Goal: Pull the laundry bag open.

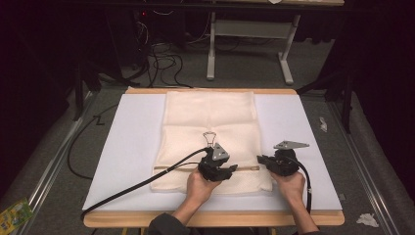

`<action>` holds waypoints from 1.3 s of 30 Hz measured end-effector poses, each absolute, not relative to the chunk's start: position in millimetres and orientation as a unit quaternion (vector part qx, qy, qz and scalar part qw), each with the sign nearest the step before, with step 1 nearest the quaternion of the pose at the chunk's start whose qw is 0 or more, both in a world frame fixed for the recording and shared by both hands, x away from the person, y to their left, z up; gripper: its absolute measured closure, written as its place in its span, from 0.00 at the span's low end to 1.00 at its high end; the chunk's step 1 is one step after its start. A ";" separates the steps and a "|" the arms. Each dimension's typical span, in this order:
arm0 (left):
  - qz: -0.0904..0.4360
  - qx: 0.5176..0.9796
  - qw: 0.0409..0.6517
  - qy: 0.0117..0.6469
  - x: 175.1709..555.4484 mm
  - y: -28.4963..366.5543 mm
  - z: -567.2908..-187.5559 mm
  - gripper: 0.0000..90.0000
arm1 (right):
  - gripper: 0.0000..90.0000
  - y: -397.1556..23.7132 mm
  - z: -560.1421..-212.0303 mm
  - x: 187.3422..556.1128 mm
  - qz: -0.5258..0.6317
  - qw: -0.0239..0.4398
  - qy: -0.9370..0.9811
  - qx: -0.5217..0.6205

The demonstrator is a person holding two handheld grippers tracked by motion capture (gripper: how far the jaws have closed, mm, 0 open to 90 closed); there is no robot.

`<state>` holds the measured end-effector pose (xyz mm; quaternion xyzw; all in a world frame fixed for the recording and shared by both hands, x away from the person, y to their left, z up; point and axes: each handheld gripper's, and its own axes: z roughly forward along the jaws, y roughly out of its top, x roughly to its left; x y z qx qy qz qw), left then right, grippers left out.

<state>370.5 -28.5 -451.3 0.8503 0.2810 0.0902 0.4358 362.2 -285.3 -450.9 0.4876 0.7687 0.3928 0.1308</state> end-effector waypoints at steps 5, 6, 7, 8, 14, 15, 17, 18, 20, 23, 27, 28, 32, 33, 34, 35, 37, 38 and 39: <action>0.088 0.850 0.439 0.278 369.1 -29.2 -451.4 0.63 | 0.98 -284.1 -448.6 362.5 0.402 0.132 0.767 0.481; 0.084 0.848 0.444 0.279 368.8 -30.2 -451.2 0.64 | 0.98 -283.6 -448.5 362.6 0.404 0.129 0.767 0.482; 0.084 0.848 0.444 0.279 368.8 -30.2 -451.2 0.64 | 0.98 -283.6 -448.5 362.6 0.404 0.129 0.767 0.482; 0.084 0.848 0.443 0.278 368.6 -31.0 -451.1 0.64 | 0.98 -283.8 -448.8 362.8 0.407 0.130 0.766 0.481; 0.078 0.861 0.433 0.254 365.2 -46.3 -450.0 0.66 | 0.98 -284.0 -447.7 362.0 0.413 0.127 0.763 0.481; 0.074 0.860 0.436 0.253 365.0 -49.2 -449.9 0.67 | 0.98 -284.0 -447.8 362.0 0.413 0.127 0.763 0.481; 0.072 0.861 0.437 0.250 364.2 -53.2 -449.7 0.69 | 0.98 -284.2 -447.3 362.0 0.413 0.124 0.764 0.480; 0.070 0.863 0.435 0.246 363.6 -56.0 -449.9 0.69 | 0.98 -284.2 -447.3 362.0 0.413 0.124 0.764 0.480; 0.068 0.866 0.432 0.241 362.6 -59.7 -450.7 0.70 | 0.99 -284.6 -447.5 362.0 0.417 0.119 0.764 0.478; 0.070 0.871 0.425 0.234 361.3 -65.0 -452.1 0.72 | 0.99 -285.3 -447.1 361.7 0.421 0.117 0.763 0.477; 0.065 0.872 0.423 0.239 362.6 -68.2 -455.4 0.74 | 0.99 -286.1 -447.0 361.9 0.427 0.114 0.760 0.476; 0.064 0.873 0.421 0.238 362.7 -69.2 -456.2 0.74 | 0.99 -286.2 -446.8 361.8 0.428 0.114 0.760 0.476; 0.058 0.876 0.418 0.234 362.9 -73.9 -458.4 0.73 | 0.99 -286.5 -445.8 361.2 0.433 0.109 0.759 0.474; 0.057 0.875 0.419 0.235 363.2 -74.8 -458.8 0.73 | 0.99 -286.5 -445.5 361.0 0.434 0.108 0.759 0.474; 0.057 0.875 0.420 0.235 363.8 -75.6 -459.3 0.73 | 0.99 -286.3 -445.2 360.8 0.436 0.108 0.757 0.474; 0.056 0.875 0.420 0.236 364.2 -76.0 -459.8 0.73 | 0.99 -286.3 -445.0 360.9 0.437 0.106 0.758 0.473; 0.056 0.874 0.420 0.237 365.2 -77.0 -461.2 0.72 | 0.99 -286.1 -444.4 361.1 0.438 0.104 0.758 0.472; 0.054 0.874 0.421 0.239 365.2 -77.4 -461.8 0.72 | 0.99 -286.0 -443.4 361.2 0.442 0.103 0.758 0.469; 0.054 0.874 0.421 0.238 365.4 -77.5 -462.0 0.72 | 0.99 -286.0 -443.4 361.2 0.442 0.103 0.758 0.469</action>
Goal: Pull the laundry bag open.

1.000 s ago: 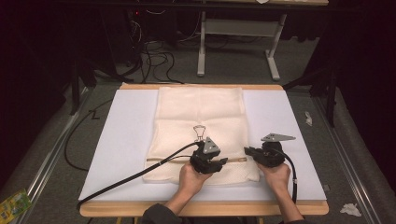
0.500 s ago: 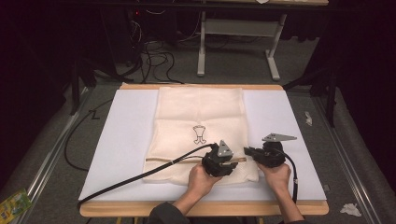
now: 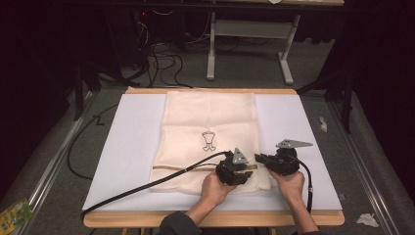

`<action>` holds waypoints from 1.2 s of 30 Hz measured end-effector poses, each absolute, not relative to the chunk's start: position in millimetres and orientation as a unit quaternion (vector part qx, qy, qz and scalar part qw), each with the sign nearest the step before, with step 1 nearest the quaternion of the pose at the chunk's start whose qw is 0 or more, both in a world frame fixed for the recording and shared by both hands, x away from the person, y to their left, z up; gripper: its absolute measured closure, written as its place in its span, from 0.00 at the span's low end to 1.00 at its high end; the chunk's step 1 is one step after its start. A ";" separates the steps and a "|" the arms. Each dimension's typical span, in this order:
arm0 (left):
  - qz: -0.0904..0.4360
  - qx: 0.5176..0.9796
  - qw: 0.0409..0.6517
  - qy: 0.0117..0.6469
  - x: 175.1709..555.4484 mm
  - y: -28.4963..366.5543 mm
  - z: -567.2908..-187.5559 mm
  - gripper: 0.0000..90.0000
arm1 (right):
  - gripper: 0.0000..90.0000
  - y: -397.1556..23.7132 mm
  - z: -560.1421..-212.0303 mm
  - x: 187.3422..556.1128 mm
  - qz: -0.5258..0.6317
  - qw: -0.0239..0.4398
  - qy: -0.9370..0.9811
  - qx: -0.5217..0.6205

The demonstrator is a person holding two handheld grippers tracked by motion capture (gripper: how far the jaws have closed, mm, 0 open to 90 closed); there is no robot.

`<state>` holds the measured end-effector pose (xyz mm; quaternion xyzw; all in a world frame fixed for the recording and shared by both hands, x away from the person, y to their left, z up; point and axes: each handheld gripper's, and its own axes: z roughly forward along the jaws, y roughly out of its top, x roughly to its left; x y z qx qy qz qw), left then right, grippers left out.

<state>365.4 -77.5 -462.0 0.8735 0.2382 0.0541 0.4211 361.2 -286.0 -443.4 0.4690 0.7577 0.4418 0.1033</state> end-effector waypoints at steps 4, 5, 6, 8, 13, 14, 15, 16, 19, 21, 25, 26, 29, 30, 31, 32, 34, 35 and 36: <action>0.046 0.871 0.428 0.238 365.8 -78.4 -461.8 0.72 | 0.99 -284.6 -441.7 361.3 0.445 0.102 0.757 0.467; 0.041 0.870 0.430 0.237 365.6 -78.8 -461.4 0.72 | 0.99 -284.3 -441.6 361.3 0.446 0.102 0.757 0.467; 0.041 0.870 0.430 0.236 365.6 -79.1 -461.1 0.72 | 0.99 -283.9 -441.5 361.3 0.446 0.101 0.757 0.467; 0.040 0.870 0.433 0.233 365.0 -79.7 -460.4 0.73 | 0.99 -283.3 -441.4 361.4 0.446 0.101 0.757 0.466; 0.027 0.868 0.439 0.230 364.9 -79.3 -459.8 0.76 | 0.99 -283.4 -441.3 361.4 0.446 0.100 0.757 0.466; 0.027 0.868 0.439 0.231 365.1 -79.4 -460.2 0.76 | 0.99 -283.1 -441.3 361.3 0.447 0.100 0.757 0.466; 0.029 0.868 0.438 0.234 365.6 -79.7 -461.0 0.76 | 0.99 -282.9 -441.4 361.3 0.446 0.100 0.757 0.466; 0.032 0.868 0.436 0.236 366.1 -79.9 -461.4 0.76 | 0.99 -282.8 -441.5 361.3 0.446 0.100 0.757 0.467; 0.042 0.868 0.428 0.251 368.3 -80.2 -462.1 0.73 | 0.99 -282.7 -442.0 361.5 0.446 0.100 0.758 0.465; 0.039 0.867 0.427 0.253 368.9 -80.6 -462.8 0.73 | 0.99 -282.0 -442.0 361.3 0.446 0.099 0.759 0.464; 0.034 0.867 0.427 0.257 370.6 -81.1 -464.1 0.72 | 0.99 -280.7 -441.8 360.9 0.449 0.099 0.758 0.462; 0.032 0.866 0.428 0.257 370.9 -81.5 -464.8 0.72 | 0.99 -280.3 -441.6 360.7 0.449 0.097 0.758 0.463; 0.025 0.863 0.436 0.253 371.9 -81.8 -466.1 0.72 | 0.99 -280.0 -442.0 361.2 0.451 0.095 0.758 0.462; 0.020 0.863 0.438 0.252 372.1 -81.8 -466.2 0.72 | 0.99 -280.2 -442.1 361.3 0.450 0.094 0.758 0.463; 0.019 0.863 0.438 0.250 372.1 -81.6 -466.0 0.74 | 0.99 -280.2 -442.3 361.4 0.450 0.095 0.758 0.462; 0.019 0.863 0.439 0.250 372.1 -81.4 -465.6 0.75 | 0.99 -280.4 -442.4 361.5 0.451 0.096 0.758 0.462; 0.016 0.863 0.441 0.247 372.2 -80.6 -464.9 0.76 | 0.99 -281.1 -442.2 361.2 0.451 0.095 0.757 0.463; 0.015 0.862 0.443 0.244 371.8 -80.4 -464.2 0.77 | 0.99 -281.4 -442.4 361.3 0.450 0.096 0.757 0.463; 0.013 0.861 0.446 0.242 371.2 -80.2 -463.4 0.78 | 0.99 -282.2 -442.9 361.6 0.449 0.096 0.758 0.463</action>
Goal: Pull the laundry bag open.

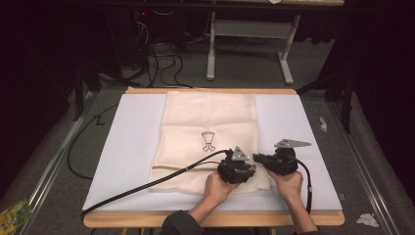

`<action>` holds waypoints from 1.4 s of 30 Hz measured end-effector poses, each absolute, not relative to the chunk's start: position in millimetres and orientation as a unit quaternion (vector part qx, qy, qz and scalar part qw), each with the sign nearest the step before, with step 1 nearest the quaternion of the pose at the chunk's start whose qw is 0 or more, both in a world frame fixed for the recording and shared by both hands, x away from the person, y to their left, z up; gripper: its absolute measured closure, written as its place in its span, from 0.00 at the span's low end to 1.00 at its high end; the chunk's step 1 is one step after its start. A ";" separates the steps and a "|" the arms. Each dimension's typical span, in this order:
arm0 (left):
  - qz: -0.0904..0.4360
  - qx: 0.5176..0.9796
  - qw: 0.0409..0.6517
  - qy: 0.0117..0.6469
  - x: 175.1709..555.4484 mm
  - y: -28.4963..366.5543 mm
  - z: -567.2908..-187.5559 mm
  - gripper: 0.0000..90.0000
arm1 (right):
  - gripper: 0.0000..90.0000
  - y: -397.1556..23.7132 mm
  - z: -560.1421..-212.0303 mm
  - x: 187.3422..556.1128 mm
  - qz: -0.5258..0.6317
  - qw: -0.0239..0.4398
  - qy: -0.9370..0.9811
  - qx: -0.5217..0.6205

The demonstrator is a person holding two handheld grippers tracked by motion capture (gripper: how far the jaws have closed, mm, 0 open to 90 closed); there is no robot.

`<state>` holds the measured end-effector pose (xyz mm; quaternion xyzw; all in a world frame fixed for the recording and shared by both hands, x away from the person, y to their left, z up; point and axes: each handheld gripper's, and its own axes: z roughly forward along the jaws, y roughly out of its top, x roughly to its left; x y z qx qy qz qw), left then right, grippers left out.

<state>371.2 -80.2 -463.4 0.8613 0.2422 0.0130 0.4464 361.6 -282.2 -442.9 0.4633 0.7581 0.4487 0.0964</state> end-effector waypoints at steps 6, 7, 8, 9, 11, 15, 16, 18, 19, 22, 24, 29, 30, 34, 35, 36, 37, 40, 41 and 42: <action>0.007 0.861 0.448 0.241 371.1 -79.1 -463.2 0.80 | 0.99 -283.2 -444.0 361.0 0.449 0.094 0.757 0.465; 0.008 0.861 0.448 0.240 371.0 -78.7 -462.8 0.80 | 0.99 -283.6 -444.2 361.0 0.449 0.095 0.758 0.464; 0.008 0.861 0.448 0.240 370.9 -78.6 -462.6 0.80 | 0.99 -283.7 -444.4 361.0 0.451 0.096 0.756 0.464; 0.005 0.859 0.450 0.243 370.8 -78.0 -462.7 0.81 | 0.99 -283.9 -444.4 361.0 0.451 0.096 0.756 0.464; 0.002 0.857 0.453 0.245 371.7 -76.6 -463.7 0.82 | 0.99 -283.9 -444.3 361.0 0.451 0.096 0.757 0.463; 0.002 0.857 0.453 0.247 371.1 -75.7 -463.5 0.85 | 0.99 -283.5 -444.5 360.9 0.452 0.095 0.757 0.462; -0.001 0.856 0.455 0.244 371.0 -75.4 -462.7 0.85 | 0.99 -283.5 -444.5 360.9 0.452 0.095 0.757 0.462; 0.001 0.854 0.460 0.244 369.4 -75.6 -460.9 0.88 | 0.99 -283.8 -444.1 360.8 0.452 0.095 0.757 0.462; 0.001 0.853 0.460 0.246 369.3 -75.7 -460.7 0.89 | 0.99 -283.5 -444.3 360.9 0.453 0.095 0.756 0.462; -0.004 0.852 0.459 0.251 370.7 -76.5 -462.5 0.88 | 0.99 -282.9 -443.9 361.1 0.453 0.096 0.757 0.462; -0.007 0.851 0.460 0.254 371.0 -77.7 -464.0 0.88 | 0.99 -282.7 -443.8 361.1 0.453 0.097 0.757 0.461; -0.006 0.851 0.457 0.257 371.5 -78.7 -463.9 0.90 | 0.99 -281.8 -444.0 361.1 0.453 0.097 0.757 0.461; -0.005 0.852 0.456 0.257 372.1 -78.5 -463.8 0.90 | 0.99 -281.8 -444.0 361.1 0.453 0.097 0.757 0.461; -0.008 0.852 0.455 0.260 372.9 -78.5 -464.0 0.93 | 0.99 -282.0 -444.5 361.2 0.454 0.098 0.757 0.461; -0.008 0.852 0.455 0.261 372.6 -78.6 -463.9 0.95 | 0.99 -282.1 -444.7 360.9 0.453 0.096 0.756 0.463; -0.009 0.852 0.454 0.259 372.5 -78.3 -463.5 0.95 | 0.99 -282.6 -444.9 360.9 0.453 0.096 0.756 0.462; -0.007 0.853 0.454 0.257 372.4 -78.0 -462.8 0.96 | 0.99 -283.1 -444.8 360.8 0.454 0.097 0.756 0.462; -0.006 0.853 0.453 0.257 372.0 -77.3 -461.0 0.96 | 0.99 -284.3 -444.9 360.3 0.456 0.098 0.755 0.461; -0.005 0.854 0.453 0.256 371.9 -77.1 -460.7 0.96 | 0.99 -284.5 -444.9 360.3 0.456 0.097 0.755 0.461; -0.004 0.854 0.453 0.255 371.7 -76.9 -460.5 0.96 | 0.99 -284.4 -444.9 360.4 0.457 0.098 0.755 0.460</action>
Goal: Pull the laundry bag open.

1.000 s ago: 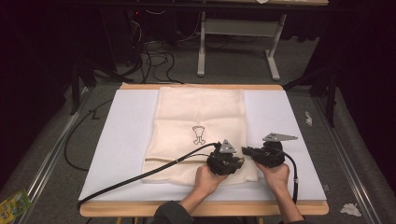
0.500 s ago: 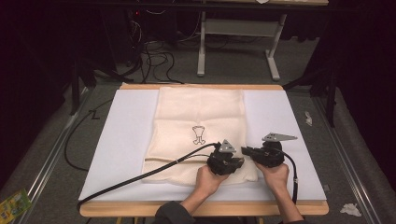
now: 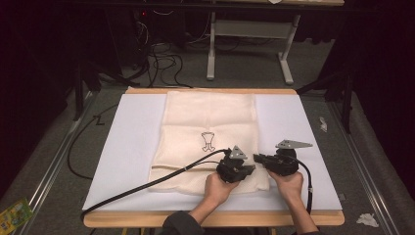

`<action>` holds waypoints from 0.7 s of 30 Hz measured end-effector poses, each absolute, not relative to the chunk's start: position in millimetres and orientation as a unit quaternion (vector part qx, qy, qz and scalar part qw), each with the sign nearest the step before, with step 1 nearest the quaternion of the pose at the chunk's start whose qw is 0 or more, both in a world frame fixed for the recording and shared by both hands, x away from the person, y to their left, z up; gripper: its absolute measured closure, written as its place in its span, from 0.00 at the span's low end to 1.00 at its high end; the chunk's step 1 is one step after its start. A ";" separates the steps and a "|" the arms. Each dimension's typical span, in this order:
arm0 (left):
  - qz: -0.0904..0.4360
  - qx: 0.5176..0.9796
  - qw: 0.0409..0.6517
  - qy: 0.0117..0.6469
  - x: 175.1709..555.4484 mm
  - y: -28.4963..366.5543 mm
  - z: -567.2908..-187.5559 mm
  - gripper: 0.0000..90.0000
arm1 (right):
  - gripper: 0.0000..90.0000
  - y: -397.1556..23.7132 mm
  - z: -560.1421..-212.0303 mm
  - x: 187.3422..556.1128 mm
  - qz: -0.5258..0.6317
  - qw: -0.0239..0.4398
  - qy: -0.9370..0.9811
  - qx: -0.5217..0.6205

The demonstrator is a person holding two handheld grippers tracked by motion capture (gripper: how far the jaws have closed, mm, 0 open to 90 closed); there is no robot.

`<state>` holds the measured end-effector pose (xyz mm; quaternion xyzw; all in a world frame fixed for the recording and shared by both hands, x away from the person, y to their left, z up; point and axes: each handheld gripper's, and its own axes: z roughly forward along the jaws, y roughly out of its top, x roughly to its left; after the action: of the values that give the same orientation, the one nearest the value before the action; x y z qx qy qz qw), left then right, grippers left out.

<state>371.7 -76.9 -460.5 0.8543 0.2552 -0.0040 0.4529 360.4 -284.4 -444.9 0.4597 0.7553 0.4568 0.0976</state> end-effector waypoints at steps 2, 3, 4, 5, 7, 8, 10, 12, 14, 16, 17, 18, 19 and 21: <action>-0.003 0.855 0.452 0.254 371.3 -76.7 -460.1 0.96 | 0.99 -284.2 -444.8 360.0 0.456 0.097 0.756 0.460; -0.002 0.856 0.451 0.253 371.0 -76.4 -459.8 0.96 | 0.99 -284.4 -445.1 359.9 0.457 0.097 0.755 0.460; 0.001 0.857 0.450 0.252 370.4 -76.1 -459.1 0.96 | 0.99 -284.7 -445.5 360.0 0.457 0.097 0.756 0.459; 0.002 0.858 0.449 0.250 370.0 -75.7 -458.2 0.96 | 0.98 -284.9 -445.7 359.7 0.456 0.097 0.756 0.460; 0.007 0.859 0.448 0.246 369.6 -74.7 -456.6 0.96 | 0.98 -284.7 -445.6 359.1 0.456 0.101 0.757 0.457; 0.009 0.861 0.447 0.245 369.7 -74.2 -455.8 0.96 | 0.98 -284.2 -445.4 358.8 0.456 0.102 0.756 0.457; 0.009 0.862 0.445 0.244 370.3 -73.4 -454.9 0.96 | 0.99 -283.7 -445.1 359.0 0.455 0.104 0.759 0.454; 0.008 0.862 0.445 0.244 370.9 -72.9 -454.6 0.96 | 0.98 -283.1 -445.3 358.9 0.456 0.105 0.759 0.453; 0.009 0.861 0.445 0.245 370.3 -72.8 -453.9 0.96 | 0.98 -283.1 -445.2 358.9 0.456 0.105 0.759 0.452; 0.012 0.864 0.443 0.241 370.3 -71.6 -452.1 0.96 | 0.99 -283.1 -444.6 358.2 0.455 0.106 0.760 0.452; 0.012 0.864 0.443 0.241 370.2 -71.1 -451.3 0.97 | 0.99 -283.0 -444.5 357.8 0.456 0.107 0.759 0.452; 0.013 0.864 0.442 0.240 370.2 -70.8 -451.0 0.96 | 0.99 -283.0 -444.4 357.6 0.456 0.106 0.760 0.452; 0.014 0.864 0.442 0.240 370.3 -70.6 -450.8 0.97 | 0.99 -283.1 -444.3 357.7 0.456 0.106 0.760 0.451; 0.013 0.864 0.442 0.239 370.6 -70.5 -450.9 0.97 | 0.99 -283.1 -444.3 357.8 0.456 0.106 0.761 0.450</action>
<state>370.6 -70.5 -450.9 0.8643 0.2395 0.0130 0.4421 357.8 -283.1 -444.3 0.4498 0.7605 0.4561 0.1063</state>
